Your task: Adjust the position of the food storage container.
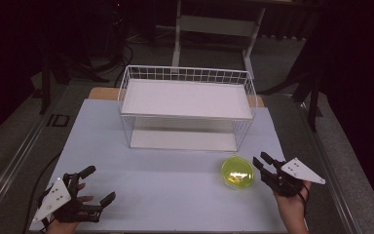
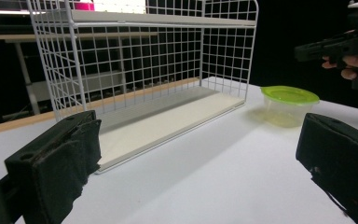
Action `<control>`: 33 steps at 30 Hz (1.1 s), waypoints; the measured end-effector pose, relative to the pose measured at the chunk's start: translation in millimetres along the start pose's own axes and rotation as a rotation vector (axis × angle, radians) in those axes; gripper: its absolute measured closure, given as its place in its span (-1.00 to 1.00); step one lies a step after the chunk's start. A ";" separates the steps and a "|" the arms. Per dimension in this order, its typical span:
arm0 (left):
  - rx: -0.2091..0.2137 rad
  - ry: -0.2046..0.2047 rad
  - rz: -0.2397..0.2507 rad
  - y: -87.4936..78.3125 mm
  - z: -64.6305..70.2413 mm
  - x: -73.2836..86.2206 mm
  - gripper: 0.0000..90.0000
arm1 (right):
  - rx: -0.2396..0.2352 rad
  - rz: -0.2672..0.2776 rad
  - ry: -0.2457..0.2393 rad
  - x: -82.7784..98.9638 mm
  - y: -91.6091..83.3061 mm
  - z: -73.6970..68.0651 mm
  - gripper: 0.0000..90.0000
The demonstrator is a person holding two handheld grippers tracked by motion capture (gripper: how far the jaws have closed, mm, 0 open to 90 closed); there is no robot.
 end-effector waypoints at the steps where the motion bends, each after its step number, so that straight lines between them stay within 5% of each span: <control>1: 0.002 -0.001 -0.001 0.2 0.1 0.1 -0.99 | -0.003 -0.017 0.006 1.6 2.5 1.9 0.53; 11: 0.004 0.005 -0.005 0.5 0.7 0.0 -0.99 | 0.044 -0.126 0.022 18.3 21.0 13.9 0.99; 15: 0.002 0.006 -0.001 0.3 1.0 -0.5 -0.99 | 0.063 -0.201 0.046 30.9 29.0 18.3 1.00; 21: -0.002 0.010 -0.002 0.2 1.0 -0.8 -0.99 | 0.029 -0.312 0.042 51.5 31.3 10.1 1.00; 33: -0.004 0.023 -0.002 0.5 2.5 -1.6 -0.99 | -0.036 -0.404 0.077 60.5 35.8 -1.7 1.00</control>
Point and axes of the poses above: each handheld gripper's, and its own axes: y roughly forward along the jaws, x roughly out of its underside, z roughly to its right, the point moved 1 cm from there along y, roughly forward along the jaws, and after that the axes turned 7 degrees about x, right-handed, at the moved point
